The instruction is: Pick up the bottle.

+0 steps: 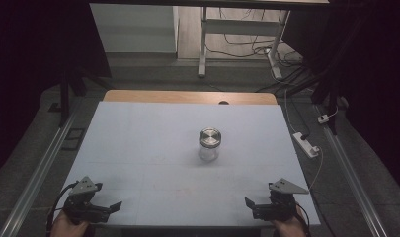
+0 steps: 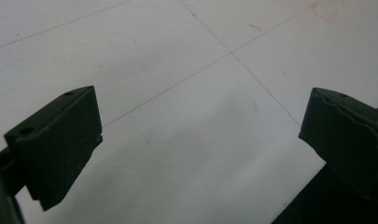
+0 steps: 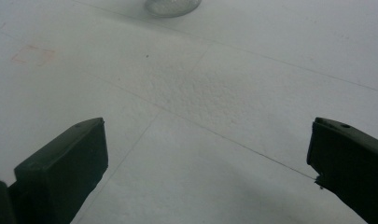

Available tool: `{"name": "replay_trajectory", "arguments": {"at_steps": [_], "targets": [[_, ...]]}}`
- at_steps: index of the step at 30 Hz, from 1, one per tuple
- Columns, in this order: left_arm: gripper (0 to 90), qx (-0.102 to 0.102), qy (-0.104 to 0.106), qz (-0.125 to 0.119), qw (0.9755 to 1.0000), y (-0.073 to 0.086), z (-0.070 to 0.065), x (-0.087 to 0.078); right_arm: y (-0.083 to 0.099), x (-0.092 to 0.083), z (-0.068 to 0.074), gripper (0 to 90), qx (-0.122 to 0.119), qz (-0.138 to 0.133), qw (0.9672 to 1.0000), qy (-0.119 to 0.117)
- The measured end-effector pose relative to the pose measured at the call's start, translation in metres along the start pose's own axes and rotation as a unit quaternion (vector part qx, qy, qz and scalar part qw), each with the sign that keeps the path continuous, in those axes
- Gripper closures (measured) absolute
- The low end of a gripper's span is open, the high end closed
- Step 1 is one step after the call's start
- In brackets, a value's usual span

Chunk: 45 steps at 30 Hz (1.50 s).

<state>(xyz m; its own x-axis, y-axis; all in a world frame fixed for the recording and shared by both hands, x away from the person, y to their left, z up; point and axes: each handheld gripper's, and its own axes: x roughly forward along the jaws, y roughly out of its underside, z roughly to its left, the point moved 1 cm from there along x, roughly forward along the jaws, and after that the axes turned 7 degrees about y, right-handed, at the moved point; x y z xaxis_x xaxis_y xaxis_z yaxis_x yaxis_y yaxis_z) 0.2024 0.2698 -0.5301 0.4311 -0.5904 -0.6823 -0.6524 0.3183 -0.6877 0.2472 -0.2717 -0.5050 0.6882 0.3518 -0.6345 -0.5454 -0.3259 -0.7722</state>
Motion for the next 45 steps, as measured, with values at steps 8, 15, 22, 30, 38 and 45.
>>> {"name": "replay_trajectory", "arguments": {"at_steps": [8, 15, 22, 30, 38, 45], "targets": [[0.0, 0.0, 0.01, -0.003, 0.9999, 0.0, 0.001, -0.001, -0.001, 0.002, 0.0, 0.0, -0.004, 0.013, 0.9999, -0.01], [0.0, -0.002, 0.02, -0.005, 0.9998, 0.001, 0.002, -0.001, -0.001, 0.003, -0.001, 0.0, 0.0, 0.017, 0.9997, -0.017], [0.0, -0.003, 0.02, -0.004, 0.9998, 0.001, 0.002, -0.001, -0.001, 0.004, 0.001, 0.0, -0.009, 0.021, 0.9996, -0.018], [0.0, -0.004, 0.022, -0.003, 0.9997, 0.001, 0.002, -0.001, -0.002, 0.004, 0.003, 0.0, -0.018, 0.021, 0.9995, -0.012], [0.0, -0.008, 0.027, -0.009, 0.9996, 0.001, 0.004, -0.002, -0.008, 0.001, 0.006, 0.0, -0.026, -0.001, 0.9996, -0.011], [0.0, -0.007, 0.027, -0.007, 0.9996, 0.001, 0.003, -0.002, -0.012, 0.0, 0.007, 0.0, -0.03, -0.016, 0.9993, -0.017]]}}
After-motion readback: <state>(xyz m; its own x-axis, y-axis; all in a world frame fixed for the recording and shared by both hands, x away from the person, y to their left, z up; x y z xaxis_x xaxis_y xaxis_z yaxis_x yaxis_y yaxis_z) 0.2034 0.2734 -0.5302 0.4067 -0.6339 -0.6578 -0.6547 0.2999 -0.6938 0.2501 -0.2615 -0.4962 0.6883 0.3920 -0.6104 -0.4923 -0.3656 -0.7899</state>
